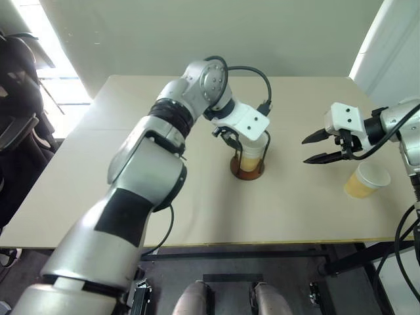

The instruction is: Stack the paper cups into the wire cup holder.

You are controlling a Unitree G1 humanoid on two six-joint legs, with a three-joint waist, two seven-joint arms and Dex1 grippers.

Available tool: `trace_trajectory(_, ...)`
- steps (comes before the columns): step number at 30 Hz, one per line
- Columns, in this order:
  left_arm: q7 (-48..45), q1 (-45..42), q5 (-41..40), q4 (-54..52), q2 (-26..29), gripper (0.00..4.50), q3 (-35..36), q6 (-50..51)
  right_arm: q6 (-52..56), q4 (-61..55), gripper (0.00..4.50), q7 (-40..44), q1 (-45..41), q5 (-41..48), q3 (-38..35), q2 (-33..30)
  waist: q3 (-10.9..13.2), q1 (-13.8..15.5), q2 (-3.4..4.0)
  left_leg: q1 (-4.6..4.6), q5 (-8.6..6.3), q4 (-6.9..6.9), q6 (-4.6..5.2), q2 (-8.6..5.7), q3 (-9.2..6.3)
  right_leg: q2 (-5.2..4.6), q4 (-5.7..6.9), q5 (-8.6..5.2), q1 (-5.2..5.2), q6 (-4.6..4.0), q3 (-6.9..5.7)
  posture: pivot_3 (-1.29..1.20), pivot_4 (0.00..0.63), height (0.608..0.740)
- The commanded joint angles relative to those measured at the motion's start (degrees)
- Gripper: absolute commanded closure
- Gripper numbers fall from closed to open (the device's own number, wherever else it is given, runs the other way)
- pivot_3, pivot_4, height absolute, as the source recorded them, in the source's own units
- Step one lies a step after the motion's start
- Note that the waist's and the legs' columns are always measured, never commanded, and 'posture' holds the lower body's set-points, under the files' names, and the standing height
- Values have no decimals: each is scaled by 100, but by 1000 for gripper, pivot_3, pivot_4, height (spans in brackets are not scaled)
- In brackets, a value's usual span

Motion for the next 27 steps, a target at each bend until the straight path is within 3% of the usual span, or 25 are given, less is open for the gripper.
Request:
trace_trajectory(1, 131, -108, -108, -56, 0, 625, 125, 25, -43, -55, 1878, -37, -122, -2, -160, -127, 0, 0, 0, 0, 0, 0, 0, 0, 0, 0, 0, 0, 0, 0, 0, 0, 150, 740)
trace_trajectory(3, 391, -145, -169, -65, -14, 43, 216, 71, -56, -23, 1878, -61, -129, -28, -161, -141, 0, 1, 0, 0, 0, 0, 0, 0, 0, 0, 0, 0, 0, 0, 0, 0, 150, 740)
trace_trajectory(8, 1081, -244, -860, -93, -27, 43, 994, 550, -79, 121, 1878, -281, -140, -41, -274, -167, 0, 3, 0, 0, 0, 0, 0, 0, 0, 0, -1, 0, 1, 1, 0, 0, 150, 740)
trace_trajectory(10, 1042, -233, -1488, -100, 88, 43, 1636, 1046, -20, 242, 1878, -356, -187, -29, -320, -203, 0, 3, 0, 0, 0, -1, 0, 0, 0, 0, 0, 0, 1, 1, 0, 0, 150, 740)
trace_trajectory(15, 546, 28, -2416, -208, 396, 43, 2561, 1875, 120, 398, 1878, -469, -321, 21, -447, -290, -1, -2, 2, 5, 0, -8, 0, 1, 2, 4, 2, -2, 0, 2, 0, 0, 150, 740)
trace_trajectory(19, 188, 321, -3120, -415, 524, 43, 3157, 2670, -354, 774, 1878, -521, -306, -235, -438, -673, -2, 11, 4, 16, 0, -10, 0, 3, 3, 3, 3, -6, 8, -2, 0, 0, 150, 740)
trace_trajectory(27, -1047, 823, -3523, -994, 518, 43, 3081, 3719, -301, 603, 1878, 401, -136, -259, -124, -1373, -2, 48, 4, 18, 1, 0, 2, 0, 8, -1, 1, -7, 18, 0, -1, 0, 150, 740)
